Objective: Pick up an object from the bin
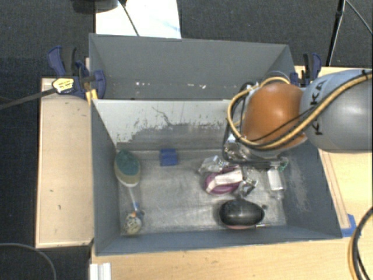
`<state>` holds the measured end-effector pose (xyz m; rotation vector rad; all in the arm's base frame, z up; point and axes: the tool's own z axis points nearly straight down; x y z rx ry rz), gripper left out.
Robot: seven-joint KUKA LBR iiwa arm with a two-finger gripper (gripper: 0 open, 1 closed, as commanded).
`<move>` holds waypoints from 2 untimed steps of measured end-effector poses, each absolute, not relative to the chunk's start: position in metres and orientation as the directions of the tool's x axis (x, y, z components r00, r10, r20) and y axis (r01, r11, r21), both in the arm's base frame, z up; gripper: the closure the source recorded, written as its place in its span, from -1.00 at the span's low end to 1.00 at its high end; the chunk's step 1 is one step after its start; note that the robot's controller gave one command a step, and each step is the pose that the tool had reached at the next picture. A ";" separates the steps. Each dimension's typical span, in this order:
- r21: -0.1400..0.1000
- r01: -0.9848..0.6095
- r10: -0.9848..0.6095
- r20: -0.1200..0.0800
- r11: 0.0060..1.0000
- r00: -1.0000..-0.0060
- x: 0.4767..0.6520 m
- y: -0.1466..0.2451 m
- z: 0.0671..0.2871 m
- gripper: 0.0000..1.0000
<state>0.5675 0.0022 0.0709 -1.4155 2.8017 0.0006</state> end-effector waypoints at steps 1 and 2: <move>-0.002 -0.815 -0.815 -0.001 0.580 -0.580 0.584 0.013 0.071 -1.00; -0.002 -0.811 -0.811 -0.001 0.585 -0.585 0.584 0.012 0.073 1.00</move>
Offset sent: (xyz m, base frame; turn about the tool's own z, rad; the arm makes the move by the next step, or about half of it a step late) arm 0.0150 0.0105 -0.0009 -0.0218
